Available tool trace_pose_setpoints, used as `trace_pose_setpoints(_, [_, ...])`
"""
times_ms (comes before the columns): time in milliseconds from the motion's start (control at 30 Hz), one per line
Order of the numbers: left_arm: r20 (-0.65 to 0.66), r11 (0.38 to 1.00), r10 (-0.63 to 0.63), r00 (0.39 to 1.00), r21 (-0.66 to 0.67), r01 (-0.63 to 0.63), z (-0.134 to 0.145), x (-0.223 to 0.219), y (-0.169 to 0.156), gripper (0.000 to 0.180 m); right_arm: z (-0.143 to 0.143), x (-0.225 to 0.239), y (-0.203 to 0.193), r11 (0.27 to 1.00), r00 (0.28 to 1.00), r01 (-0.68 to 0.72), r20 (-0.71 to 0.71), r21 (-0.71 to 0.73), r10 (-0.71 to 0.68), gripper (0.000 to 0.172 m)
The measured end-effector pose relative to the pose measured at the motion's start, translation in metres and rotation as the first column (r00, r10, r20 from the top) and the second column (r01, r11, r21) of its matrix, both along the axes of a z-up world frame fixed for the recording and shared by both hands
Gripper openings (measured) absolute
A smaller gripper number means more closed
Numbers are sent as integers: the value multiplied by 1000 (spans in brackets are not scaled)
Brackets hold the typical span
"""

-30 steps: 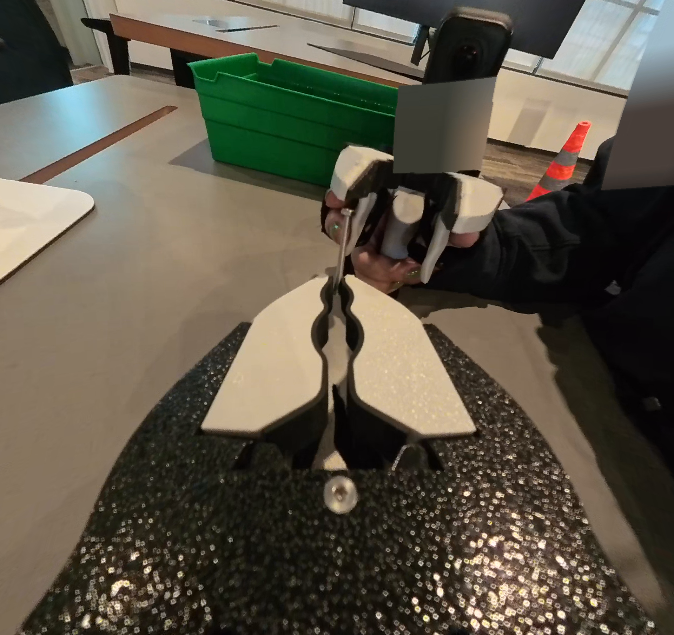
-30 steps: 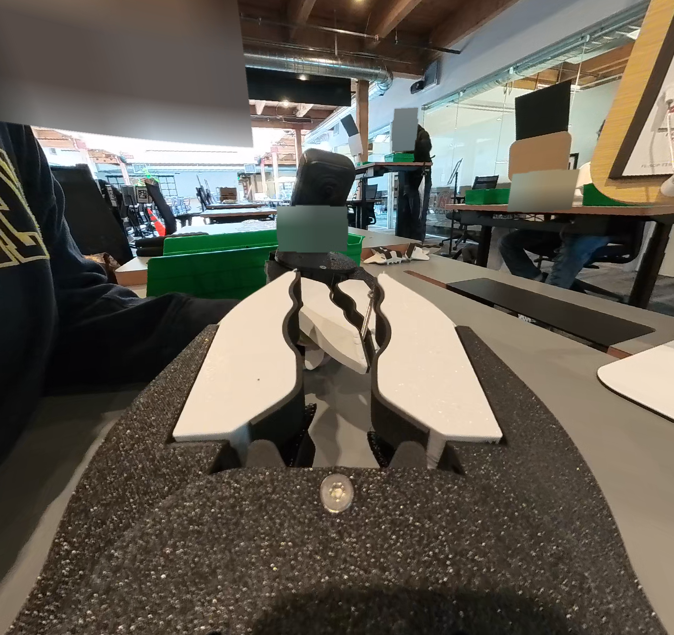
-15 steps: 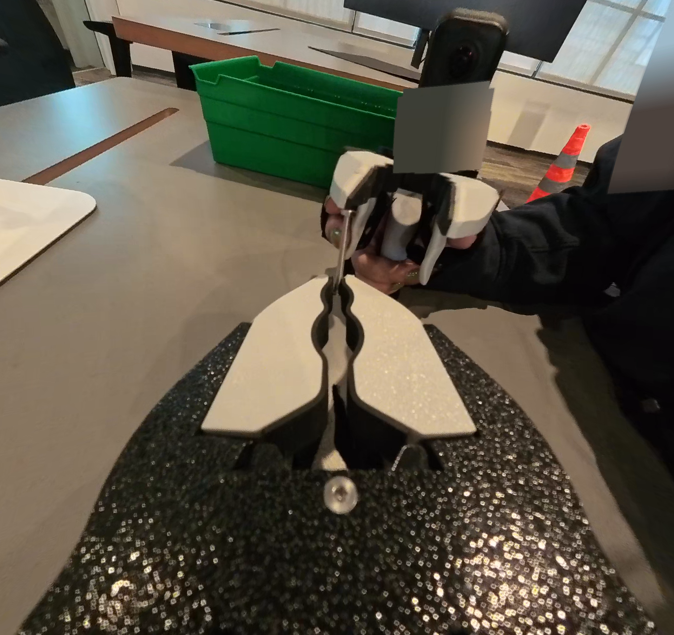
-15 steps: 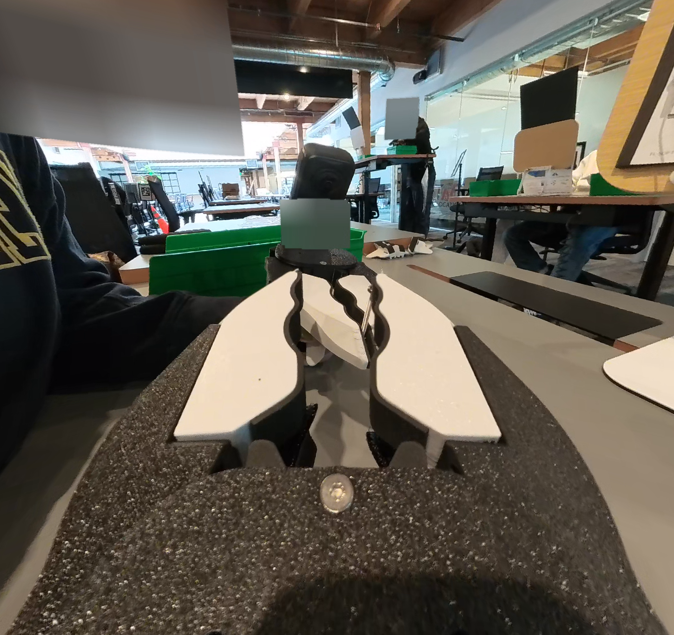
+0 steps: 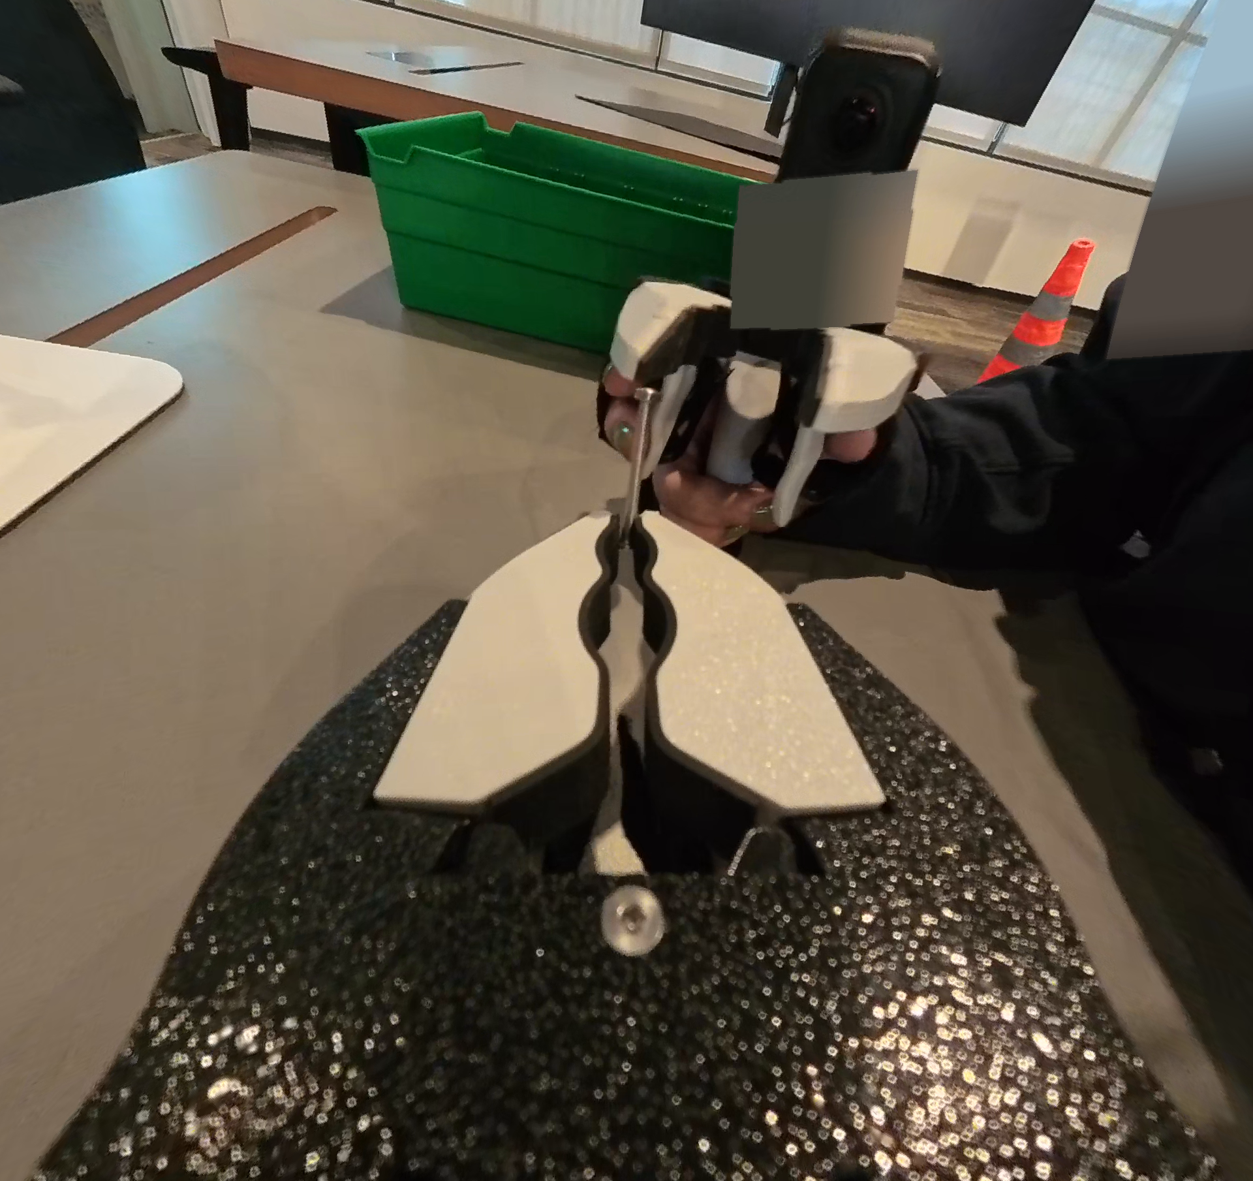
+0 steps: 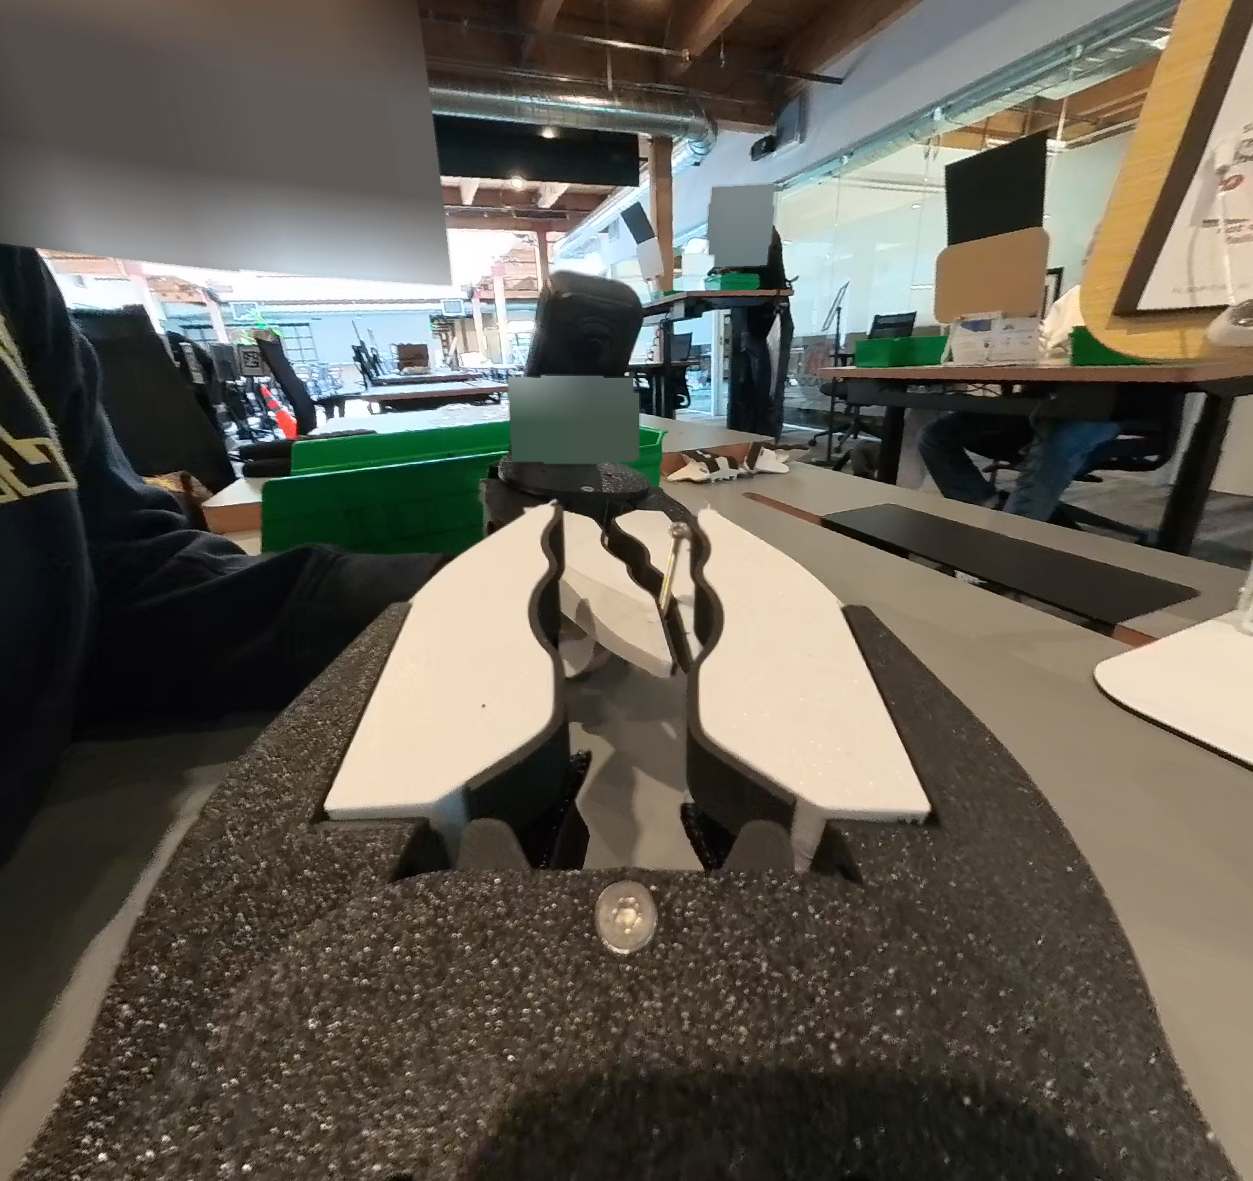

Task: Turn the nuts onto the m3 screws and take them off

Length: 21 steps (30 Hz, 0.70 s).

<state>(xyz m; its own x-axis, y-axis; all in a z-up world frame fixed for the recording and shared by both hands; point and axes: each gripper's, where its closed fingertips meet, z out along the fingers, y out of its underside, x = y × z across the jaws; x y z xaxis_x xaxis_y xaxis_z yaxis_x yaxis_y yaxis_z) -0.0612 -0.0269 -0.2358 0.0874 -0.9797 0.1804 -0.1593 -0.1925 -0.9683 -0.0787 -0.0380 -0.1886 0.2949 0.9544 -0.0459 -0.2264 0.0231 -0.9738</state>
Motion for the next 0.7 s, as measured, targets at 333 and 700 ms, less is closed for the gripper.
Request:
trace_pose_setpoints(333, [9, 1000, 1, 1000, -5, -1, 1, -1, 1, 3, -1, -1, -3, 999, 999, -33, 9, -9, 33, 26])
trace_pose_setpoints(700, [7, 1000, 1, 1000, -4, -1, 1, 0, 0, 3, -2, -1, -1, 1000, 1000, -15, 19, -3, 15, 30])
